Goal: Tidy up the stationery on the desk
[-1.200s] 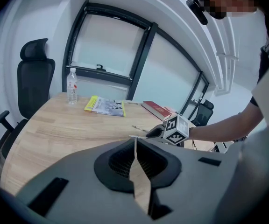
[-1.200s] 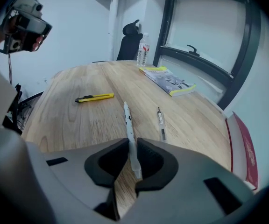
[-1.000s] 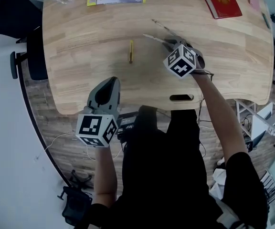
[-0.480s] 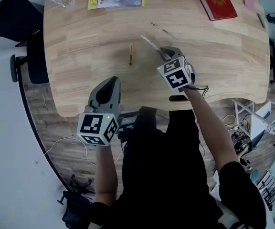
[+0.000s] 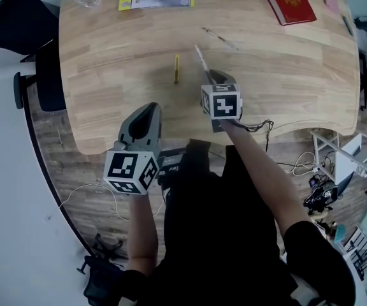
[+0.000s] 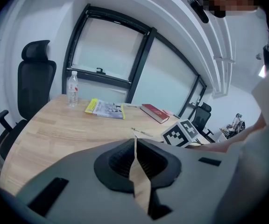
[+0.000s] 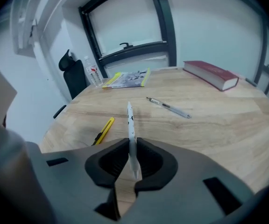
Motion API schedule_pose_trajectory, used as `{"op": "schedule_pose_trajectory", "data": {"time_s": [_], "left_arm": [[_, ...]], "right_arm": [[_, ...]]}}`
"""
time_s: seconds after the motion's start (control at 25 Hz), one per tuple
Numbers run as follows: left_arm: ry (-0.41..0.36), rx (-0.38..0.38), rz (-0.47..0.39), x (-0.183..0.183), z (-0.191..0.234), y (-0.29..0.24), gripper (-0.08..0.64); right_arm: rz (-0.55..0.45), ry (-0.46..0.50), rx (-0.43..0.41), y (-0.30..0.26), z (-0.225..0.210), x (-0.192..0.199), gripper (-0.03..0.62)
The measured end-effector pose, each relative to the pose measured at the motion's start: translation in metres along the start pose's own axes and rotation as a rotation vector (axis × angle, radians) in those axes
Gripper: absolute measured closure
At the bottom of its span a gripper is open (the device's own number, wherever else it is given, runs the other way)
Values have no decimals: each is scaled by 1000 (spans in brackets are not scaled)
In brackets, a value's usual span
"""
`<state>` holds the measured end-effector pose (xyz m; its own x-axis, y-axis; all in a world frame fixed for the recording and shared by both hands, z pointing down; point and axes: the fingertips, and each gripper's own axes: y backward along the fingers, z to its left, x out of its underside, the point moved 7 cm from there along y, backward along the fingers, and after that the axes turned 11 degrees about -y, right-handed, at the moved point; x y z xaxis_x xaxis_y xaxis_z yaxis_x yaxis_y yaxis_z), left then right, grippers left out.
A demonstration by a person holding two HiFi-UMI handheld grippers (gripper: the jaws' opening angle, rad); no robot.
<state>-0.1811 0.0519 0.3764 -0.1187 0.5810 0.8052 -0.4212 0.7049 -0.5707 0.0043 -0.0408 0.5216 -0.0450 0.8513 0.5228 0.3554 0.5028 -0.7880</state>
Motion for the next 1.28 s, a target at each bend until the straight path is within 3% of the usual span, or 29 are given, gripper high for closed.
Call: {"op": "schedule_pose_trajectory", "data": {"time_s": [0.2,0.52,0.8,0.96,1.28], "left_arm": [[5,-2,6,7,0,4,517],[10,-5,5,12,2,9,517],[2,-3,5,11,1,9,517],[4,-6,9,12,2,9,517],[2,-3,11,11,2,8,517]], "right_arm": [[15,-184,27,-7,3,8,530],[-3,-348,20,-13,5,14,531],[10,-325,46,-19,5,14,519],[18,-305,26,-20,7,14,480],[15,-274,6,-18,11,11,480]]}}
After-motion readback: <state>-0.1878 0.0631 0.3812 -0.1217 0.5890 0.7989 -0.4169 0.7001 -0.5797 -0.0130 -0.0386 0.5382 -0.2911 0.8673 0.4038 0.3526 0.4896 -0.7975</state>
